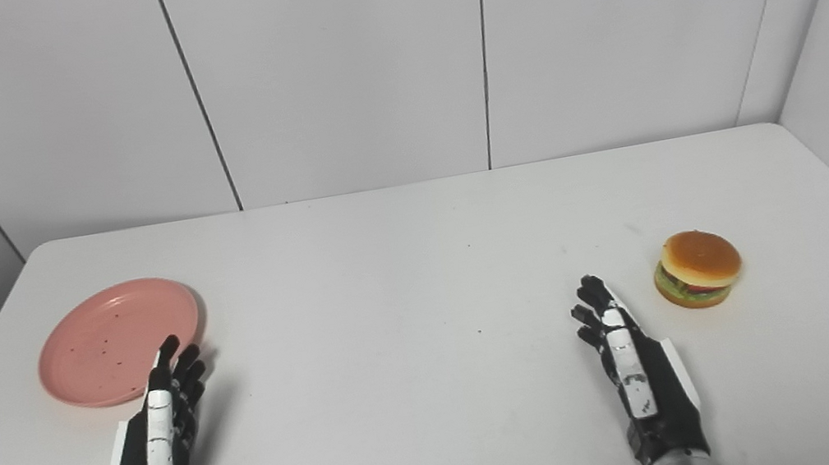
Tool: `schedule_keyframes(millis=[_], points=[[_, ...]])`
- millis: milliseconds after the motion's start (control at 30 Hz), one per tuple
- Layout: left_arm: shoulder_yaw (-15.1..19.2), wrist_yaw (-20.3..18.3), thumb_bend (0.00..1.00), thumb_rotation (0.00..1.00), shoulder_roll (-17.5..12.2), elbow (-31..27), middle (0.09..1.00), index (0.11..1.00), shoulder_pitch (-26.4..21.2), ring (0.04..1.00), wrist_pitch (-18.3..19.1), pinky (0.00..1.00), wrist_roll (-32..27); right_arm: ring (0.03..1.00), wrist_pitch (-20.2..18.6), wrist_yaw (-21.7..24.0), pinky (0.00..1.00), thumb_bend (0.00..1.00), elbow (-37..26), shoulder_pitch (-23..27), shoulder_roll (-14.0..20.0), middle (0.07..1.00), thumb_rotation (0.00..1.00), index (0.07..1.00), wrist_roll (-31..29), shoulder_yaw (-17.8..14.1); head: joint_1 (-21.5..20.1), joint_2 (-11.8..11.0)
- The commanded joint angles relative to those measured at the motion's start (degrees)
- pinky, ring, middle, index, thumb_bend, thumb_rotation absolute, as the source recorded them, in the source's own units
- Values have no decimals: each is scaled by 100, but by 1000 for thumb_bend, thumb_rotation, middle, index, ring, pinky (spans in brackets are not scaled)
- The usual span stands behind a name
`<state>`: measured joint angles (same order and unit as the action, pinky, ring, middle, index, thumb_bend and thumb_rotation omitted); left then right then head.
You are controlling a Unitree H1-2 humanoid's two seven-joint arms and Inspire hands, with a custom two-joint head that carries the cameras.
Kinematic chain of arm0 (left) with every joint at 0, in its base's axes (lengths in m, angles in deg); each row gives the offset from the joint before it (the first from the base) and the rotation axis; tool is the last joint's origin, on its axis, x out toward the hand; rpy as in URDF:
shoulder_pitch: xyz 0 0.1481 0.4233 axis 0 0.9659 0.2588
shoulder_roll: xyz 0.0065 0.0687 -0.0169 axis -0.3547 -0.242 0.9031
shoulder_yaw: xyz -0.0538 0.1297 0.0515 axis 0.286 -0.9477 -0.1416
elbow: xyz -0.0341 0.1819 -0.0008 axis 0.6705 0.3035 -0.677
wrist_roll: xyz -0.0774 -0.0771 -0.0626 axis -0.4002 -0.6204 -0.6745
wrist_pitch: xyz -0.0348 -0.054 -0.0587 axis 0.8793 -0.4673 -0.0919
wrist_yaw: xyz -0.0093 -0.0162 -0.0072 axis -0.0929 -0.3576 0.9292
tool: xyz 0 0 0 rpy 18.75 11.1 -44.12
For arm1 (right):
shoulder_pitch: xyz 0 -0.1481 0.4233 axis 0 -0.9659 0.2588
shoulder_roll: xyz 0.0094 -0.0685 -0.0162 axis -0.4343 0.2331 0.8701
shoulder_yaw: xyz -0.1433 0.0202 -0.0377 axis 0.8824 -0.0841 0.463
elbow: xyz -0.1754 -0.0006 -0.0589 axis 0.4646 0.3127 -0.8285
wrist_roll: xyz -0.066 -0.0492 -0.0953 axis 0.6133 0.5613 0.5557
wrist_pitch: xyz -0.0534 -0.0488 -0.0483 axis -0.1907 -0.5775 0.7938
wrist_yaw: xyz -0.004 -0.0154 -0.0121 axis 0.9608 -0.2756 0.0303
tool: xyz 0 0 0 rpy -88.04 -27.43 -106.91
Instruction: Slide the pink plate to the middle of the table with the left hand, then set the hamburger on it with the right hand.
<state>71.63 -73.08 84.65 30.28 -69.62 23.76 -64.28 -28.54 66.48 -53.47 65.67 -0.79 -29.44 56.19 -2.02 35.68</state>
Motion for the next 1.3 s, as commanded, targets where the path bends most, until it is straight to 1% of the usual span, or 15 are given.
schedule_keyframes(millis=[0, 433, 867, 1267], points=[[-40, -55, 772, 957, -5, -83, 946, 950, -112, 952, -9, 991, -19, 906, 75, 73, 925, 840, -29, 120, -7, 931, 1000, 913, -26, 12, 8, -7], [-42, -53, 768, 954, -5, -105, 945, 947, -101, 954, 21, 989, -13, 903, 53, 61, 920, 855, -41, 121, -16, 928, 1000, 908, -22, 15, 11, 0], [-47, -81, 773, 956, -18, -71, 945, 952, -105, 952, -6, 990, -24, 904, 87, 74, 923, 840, -19, 125, -7, 928, 1000, 912, -18, 21, 15, -3], [-61, -90, 774, 960, -29, -100, 946, 956, -96, 954, 37, 986, -11, 903, 58, 79, 923, 848, -27, 127, -7, 928, 1000, 910, -22, 18, 15, 2]])
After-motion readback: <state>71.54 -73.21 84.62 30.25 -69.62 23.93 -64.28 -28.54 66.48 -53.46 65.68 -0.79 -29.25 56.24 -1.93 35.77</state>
